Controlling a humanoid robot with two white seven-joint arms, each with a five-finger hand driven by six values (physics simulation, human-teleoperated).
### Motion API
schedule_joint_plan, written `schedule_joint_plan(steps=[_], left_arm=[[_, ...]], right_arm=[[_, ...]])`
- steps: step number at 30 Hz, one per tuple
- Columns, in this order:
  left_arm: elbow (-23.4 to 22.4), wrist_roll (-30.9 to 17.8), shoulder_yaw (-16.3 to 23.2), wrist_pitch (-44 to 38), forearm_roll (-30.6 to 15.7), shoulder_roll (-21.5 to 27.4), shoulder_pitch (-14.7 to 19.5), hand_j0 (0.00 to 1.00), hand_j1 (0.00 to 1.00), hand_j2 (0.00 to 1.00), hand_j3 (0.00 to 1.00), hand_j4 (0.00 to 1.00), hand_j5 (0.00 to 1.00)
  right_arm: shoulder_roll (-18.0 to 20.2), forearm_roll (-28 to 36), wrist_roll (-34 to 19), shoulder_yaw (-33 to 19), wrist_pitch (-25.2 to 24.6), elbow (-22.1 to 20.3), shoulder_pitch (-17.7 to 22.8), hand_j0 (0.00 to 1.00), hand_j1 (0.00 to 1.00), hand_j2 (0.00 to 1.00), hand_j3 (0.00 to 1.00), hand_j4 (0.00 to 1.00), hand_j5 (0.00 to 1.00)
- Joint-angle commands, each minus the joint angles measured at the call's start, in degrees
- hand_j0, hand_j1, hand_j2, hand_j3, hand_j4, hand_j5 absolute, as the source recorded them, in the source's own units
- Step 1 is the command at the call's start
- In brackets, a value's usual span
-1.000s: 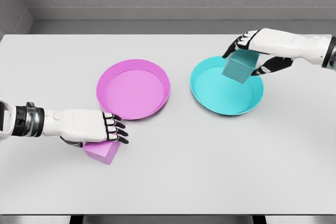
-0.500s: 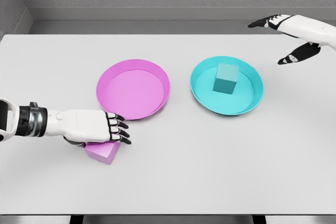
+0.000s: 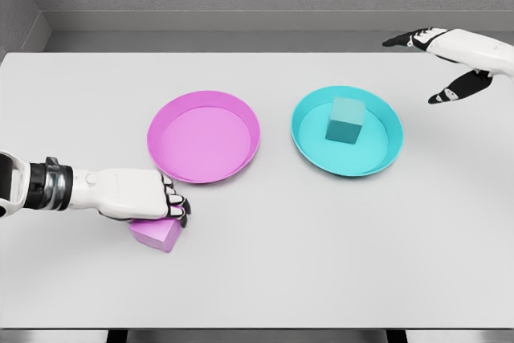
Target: Place the blocks in the corresponding plates according to their colors
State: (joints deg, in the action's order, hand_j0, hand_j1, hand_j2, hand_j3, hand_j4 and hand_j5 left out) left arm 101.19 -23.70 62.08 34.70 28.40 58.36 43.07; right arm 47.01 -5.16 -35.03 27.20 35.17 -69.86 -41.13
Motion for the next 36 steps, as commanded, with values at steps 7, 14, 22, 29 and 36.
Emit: schedule_joint_plan(steps=[7, 14, 22, 29, 36], left_arm=[[-0.1, 0.2, -0.5, 0.3, -1.7, 0.9, 0.8, 0.38, 0.38, 0.38, 0.38, 0.38, 0.38], [-0.2, 0.2, -3.7, 0.3, -6.4, 2.5, 1.7, 0.38, 0.38, 0.38, 0.38, 0.38, 0.38], [-0.8, 0.3, -4.7, 0.3, -9.9, 2.4, 5.4, 0.39, 0.39, 0.39, 0.39, 0.39, 0.39], [-13.2, 0.2, -4.7, 0.3, -12.9, -4.7, 8.2, 0.4, 0.4, 0.4, 0.4, 0.4, 0.4], [-23.7, 0.1, -4.7, 0.3, -14.7, -12.0, 10.1, 0.4, 0.4, 0.4, 0.4, 0.4, 0.4]], right_arm=[[0.5, 0.4, 0.0, -0.3, -0.2, 0.0, 0.5, 1.0, 1.0, 1.0, 1.0, 1.0, 1.0], [0.5, 0.4, 0.0, -0.3, -0.2, 0.1, 0.5, 1.0, 1.0, 1.0, 1.0, 1.0, 1.0], [0.5, 0.4, 0.0, -0.3, -0.2, 0.1, 0.5, 1.0, 1.0, 1.0, 1.0, 1.0, 1.0], [0.5, 0.4, 0.0, -0.3, -0.2, 0.1, 0.5, 1.0, 1.0, 1.0, 1.0, 1.0, 1.0], [0.5, 0.4, 0.0, -0.3, -0.2, 0.1, 0.6, 1.0, 1.0, 1.0, 1.0, 1.0, 1.0]])
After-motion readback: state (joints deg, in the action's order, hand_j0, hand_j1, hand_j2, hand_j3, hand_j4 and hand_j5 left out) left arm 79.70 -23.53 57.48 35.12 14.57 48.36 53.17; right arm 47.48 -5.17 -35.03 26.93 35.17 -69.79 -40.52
